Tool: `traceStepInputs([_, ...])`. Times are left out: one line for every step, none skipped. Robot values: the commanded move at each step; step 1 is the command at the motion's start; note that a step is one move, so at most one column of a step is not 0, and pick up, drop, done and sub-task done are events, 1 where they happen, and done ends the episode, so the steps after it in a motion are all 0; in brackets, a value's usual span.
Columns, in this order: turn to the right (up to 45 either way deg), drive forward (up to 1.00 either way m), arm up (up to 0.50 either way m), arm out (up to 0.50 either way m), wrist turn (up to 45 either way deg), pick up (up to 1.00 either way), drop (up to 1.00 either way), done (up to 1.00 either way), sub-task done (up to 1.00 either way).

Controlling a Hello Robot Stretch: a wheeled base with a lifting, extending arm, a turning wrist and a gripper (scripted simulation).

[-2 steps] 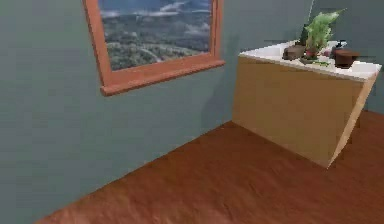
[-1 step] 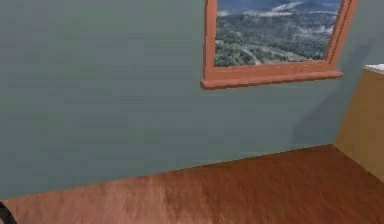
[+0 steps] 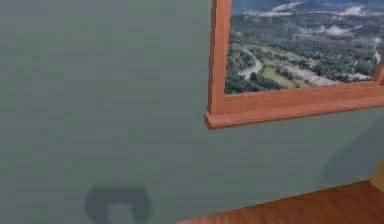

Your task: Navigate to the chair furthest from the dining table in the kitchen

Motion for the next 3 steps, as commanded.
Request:
traceStepInputs([-45.0,0.0,0.0,0.0,0.0,0.0,0.0,0.0,0.0])
traceStepInputs([45.0,0.0,0.0,0.0,0.0,0.0,0.0,0.0,0.0])
traceStepInputs([45.0,0.0,0.0,0.0,0.0,0.0,0.0,0.0,0.0])
